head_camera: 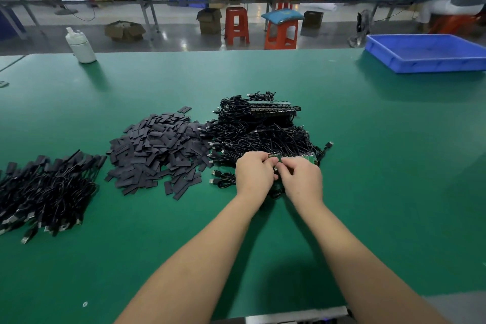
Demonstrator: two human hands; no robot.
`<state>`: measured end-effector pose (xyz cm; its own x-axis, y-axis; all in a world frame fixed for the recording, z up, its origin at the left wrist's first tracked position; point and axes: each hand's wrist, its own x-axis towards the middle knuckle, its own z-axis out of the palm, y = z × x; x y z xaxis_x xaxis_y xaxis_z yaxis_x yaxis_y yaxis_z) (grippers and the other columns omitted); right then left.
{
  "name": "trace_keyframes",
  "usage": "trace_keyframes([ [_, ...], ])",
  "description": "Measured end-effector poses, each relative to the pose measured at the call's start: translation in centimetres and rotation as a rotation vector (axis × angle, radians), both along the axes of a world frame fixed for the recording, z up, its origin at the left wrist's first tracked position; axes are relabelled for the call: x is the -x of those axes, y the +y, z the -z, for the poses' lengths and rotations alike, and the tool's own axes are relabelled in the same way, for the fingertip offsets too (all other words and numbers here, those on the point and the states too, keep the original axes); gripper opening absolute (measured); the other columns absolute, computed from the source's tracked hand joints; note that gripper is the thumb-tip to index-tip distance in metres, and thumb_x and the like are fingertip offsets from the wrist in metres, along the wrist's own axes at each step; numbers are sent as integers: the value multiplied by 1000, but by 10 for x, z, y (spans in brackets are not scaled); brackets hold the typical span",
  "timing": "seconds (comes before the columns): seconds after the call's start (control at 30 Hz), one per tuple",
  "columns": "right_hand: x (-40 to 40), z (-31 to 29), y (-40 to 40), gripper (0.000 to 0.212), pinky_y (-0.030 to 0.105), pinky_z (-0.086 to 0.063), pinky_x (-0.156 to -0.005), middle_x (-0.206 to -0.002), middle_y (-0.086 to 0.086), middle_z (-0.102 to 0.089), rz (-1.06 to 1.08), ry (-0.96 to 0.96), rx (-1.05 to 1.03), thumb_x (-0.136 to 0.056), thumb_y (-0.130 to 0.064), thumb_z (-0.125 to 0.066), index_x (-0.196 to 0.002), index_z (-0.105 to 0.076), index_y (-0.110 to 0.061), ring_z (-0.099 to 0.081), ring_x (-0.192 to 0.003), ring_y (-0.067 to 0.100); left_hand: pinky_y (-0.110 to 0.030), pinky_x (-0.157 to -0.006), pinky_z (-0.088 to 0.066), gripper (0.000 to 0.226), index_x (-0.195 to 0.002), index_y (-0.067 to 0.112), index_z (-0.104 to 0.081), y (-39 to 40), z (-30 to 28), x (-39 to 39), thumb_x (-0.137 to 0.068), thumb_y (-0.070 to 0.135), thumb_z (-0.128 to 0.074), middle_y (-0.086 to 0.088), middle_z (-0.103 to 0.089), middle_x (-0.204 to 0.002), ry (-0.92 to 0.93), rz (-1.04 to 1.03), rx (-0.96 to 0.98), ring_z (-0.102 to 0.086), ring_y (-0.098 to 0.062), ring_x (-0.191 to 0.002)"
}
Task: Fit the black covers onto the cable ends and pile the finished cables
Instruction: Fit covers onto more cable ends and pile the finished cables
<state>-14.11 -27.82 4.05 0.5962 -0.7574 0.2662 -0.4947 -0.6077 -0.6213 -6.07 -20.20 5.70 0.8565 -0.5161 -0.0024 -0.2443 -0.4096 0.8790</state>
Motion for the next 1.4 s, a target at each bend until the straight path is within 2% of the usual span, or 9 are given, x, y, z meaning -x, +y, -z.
trace_keyframes([
  [0.2, 0, 2, 8, 26, 35, -39, -58, -71, 1, -63, 49, -39, 75, -94, -27, -64, -74, -71, -13, -58, -69, 27, -28, -56, -51, 38, -55, 13, -57, 2, -2, 10, -91, 21, -64, 4, -58, -46, -38, -52, 8, -66, -13, -53],
  [0.33, 3, -5, -4, 30, 36, -36, -63, -74, 6, -62, 39, -79, -51, -96, -25, -62, -73, -65, -6, -54, -72, 27, -33, -58, -48, 42, -56, 13, -52, 8, -6, 0, -94, 27, -62, 0, -58, -53, -92, -104, 30, -62, -21, -57],
  [0.47, 14, -28, -29, 26, 29, -50, -64, -82, 7, -67, 41, -263, -436, -104, -23, -49, -87, -65, -11, -61, -65, 13, -14, -47, -33, 38, -63, 17, -47, 29, -16, -28, -98, 30, -57, 7, -52, -57, -169, -243, 76, -43, -5, -51],
  [0.57, 18, -38, -34, 27, 23, -61, -69, -90, 6, -72, -62, -420, -674, -107, -18, -43, -93, -63, -8, -69, -65, 8, -11, -46, -37, 30, -72, 17, -51, 39, -17, -43, -100, 28, -54, 2, -66, -66, -45, -239, 223, -65, -5, -59],
  [0.73, 14, -41, -30, 27, 27, -57, -74, -88, 1, -76, -109, -323, -525, -105, -20, -48, -88, -67, -12, -66, -72, 6, -34, -57, -43, 32, -73, 16, -51, 45, -13, -42, -98, 36, -54, 0, -63, -67, -166, -140, 134, -58, -20, -64],
  [0.87, 11, -42, -35, 28, 25, -55, -63, -70, 1, -65, 6, -470, -597, -106, -20, -44, -87, -62, -12, -65, -61, 9, -40, -69, -61, 20, -88, 12, -53, 47, -22, -38, -104, 21, -46, -10, -68, -82, 102, -54, 464, -73, -25, -71],
  [1.07, 10, -47, -42, 22, 26, -59, -55, -77, 6, -66, 41, -472, -608, -105, -21, -50, -90, -63, -12, -72, -59, 16, -39, -78, -61, 18, -94, 8, -49, 53, -34, -24, -107, 12, -37, -5, -64, -66, 372, 170, 625, -73, -29, -83],
  [1.2, 1, -46, -25, 20, 32, -61, -59, -79, 4, -75, -81, -260, -592, -102, -17, -56, -85, -67, -14, -72, -60, 15, -37, -74, -62, 18, -91, 7, -49, 45, -36, -9, -105, 8, -39, -9, -66, -66, 429, 406, 494, -71, -26, -73],
  [1.4, -9, -62, -8, 20, 25, -59, -56, -78, 9, -76, -107, -509, -917, -103, -15, -55, -90, -65, -4, -76, -71, 21, -46, -82, -59, 20, -84, 13, -51, 39, -18, 0, -102, 7, -47, -8, -67, -76, 266, 629, 77, -71, -33, -86],
])
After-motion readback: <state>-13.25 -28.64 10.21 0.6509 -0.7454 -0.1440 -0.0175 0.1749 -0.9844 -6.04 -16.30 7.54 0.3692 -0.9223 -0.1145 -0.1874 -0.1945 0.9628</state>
